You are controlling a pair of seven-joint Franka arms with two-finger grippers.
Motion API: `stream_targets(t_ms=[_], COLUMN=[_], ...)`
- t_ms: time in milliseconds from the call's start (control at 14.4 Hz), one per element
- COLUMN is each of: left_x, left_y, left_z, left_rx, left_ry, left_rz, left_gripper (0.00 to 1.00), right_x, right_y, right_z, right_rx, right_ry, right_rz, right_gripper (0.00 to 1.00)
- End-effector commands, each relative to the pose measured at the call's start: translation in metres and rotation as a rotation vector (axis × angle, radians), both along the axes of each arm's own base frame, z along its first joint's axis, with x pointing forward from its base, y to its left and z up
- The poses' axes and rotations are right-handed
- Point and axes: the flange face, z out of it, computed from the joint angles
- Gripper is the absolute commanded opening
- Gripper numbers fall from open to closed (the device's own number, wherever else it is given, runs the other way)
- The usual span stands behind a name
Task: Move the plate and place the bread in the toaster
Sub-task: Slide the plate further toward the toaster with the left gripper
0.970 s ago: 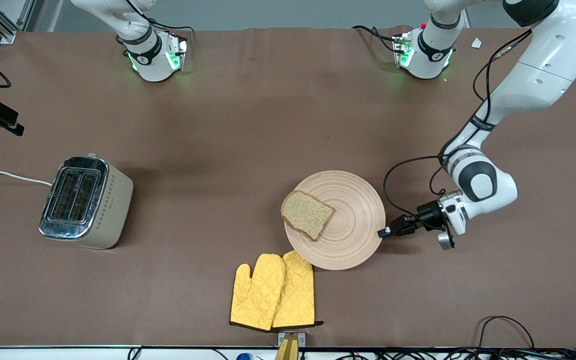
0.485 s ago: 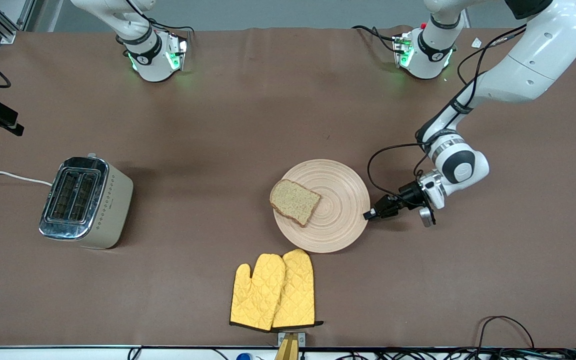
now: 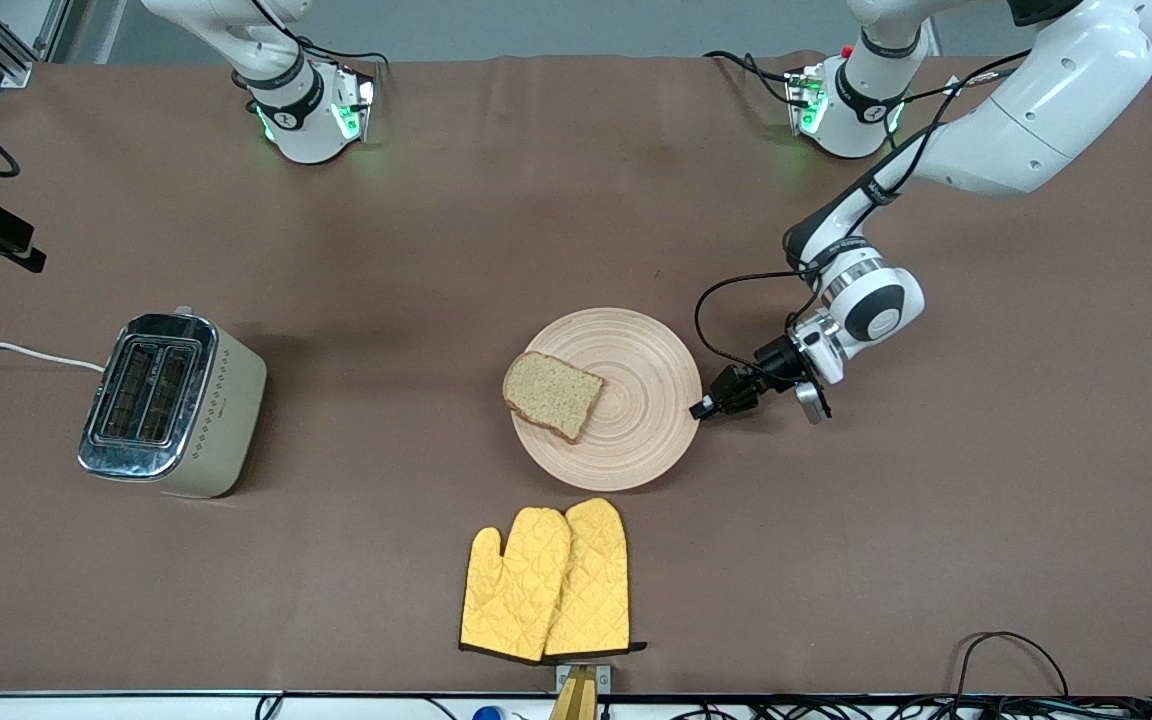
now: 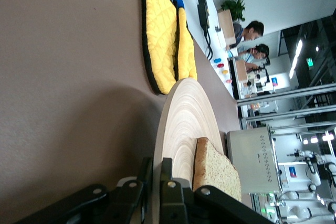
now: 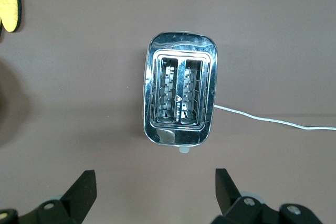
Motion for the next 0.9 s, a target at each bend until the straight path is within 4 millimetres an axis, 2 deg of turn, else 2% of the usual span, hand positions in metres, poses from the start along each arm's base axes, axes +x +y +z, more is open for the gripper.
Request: stream_targets(t_ms=[0,208,277,624,832], left_x=[-0.011,-0.03,-0.033,-0.049,-0.058], left_y=[-0.023,-0.058,-0.063,-0.063,-0.072], left_z=[0.005,0.004,0.004,-0.011,-0.015], left_rx=[-0.029,-0.032,-0.03,-0.003,0.001], left_ry=[-0.01,0.004,0.005,0.024,0.037], left_rz=[0.068,0.132,0.147,0.136,0.138], left_gripper=[0.0,0.0,0.0,0.01,0.02], right_x=[0.003,0.004,0.004,0.005,0.004], right_y=[-0.003,-0.003,-0.002,0.0,-0.003], right_z=[-0.003,-0.004,-0.004,-0.003,-0.004], right_rx=[0.006,0.011,0.012,-0.002,-0.001], right_ry=[-0.002,-0.001,-0.001,-0.001,0.002], right_rz=[-0.018,-0.018,-0.017,-0.009,-0.005], right_gripper=[1.0,1.0,1.0,1.0,1.0])
